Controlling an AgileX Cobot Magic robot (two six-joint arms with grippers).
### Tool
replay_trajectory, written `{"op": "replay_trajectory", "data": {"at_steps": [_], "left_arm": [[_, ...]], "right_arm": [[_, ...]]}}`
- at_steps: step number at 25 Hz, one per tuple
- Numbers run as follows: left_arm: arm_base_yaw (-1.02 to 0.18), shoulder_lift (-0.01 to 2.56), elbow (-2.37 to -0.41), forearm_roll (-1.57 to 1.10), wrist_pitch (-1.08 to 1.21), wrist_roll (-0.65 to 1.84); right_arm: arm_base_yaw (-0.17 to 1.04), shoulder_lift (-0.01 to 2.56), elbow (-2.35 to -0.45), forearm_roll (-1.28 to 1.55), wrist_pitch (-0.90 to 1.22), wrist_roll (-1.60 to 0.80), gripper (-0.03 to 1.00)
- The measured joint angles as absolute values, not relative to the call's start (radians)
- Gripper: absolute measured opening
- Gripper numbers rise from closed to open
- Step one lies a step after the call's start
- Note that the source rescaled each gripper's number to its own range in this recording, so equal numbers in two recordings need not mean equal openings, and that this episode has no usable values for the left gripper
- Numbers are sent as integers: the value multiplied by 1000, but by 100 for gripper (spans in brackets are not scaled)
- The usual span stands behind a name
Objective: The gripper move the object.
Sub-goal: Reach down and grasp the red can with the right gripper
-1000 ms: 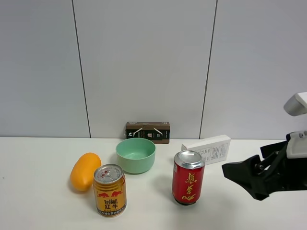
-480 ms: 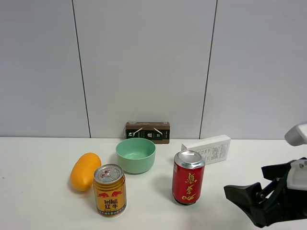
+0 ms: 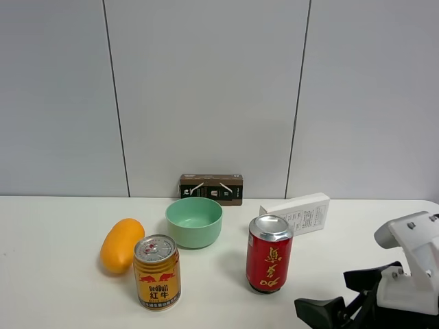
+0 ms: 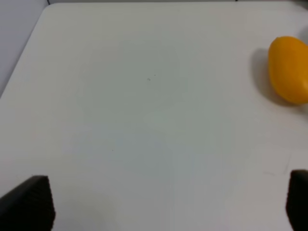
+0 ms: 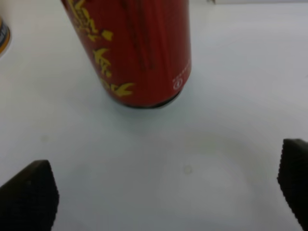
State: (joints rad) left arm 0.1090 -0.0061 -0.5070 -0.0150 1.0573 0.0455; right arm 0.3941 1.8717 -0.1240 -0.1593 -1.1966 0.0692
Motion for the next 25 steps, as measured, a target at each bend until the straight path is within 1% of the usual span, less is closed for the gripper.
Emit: {"op": "replay_trajectory", "data": {"at_steps": [13, 22, 25], "left_arm": [[109, -6, -507, -15, 1057, 46], [109, -6, -507, -15, 1057, 46], [109, -6, -507, -15, 1057, 46]], "right_arm": [[394, 1873, -158, -182, -1208, 67, 81], [394, 1876, -302, -252, -1194, 67, 74], [394, 1876, -332, -274, -1157, 67, 74]]}}
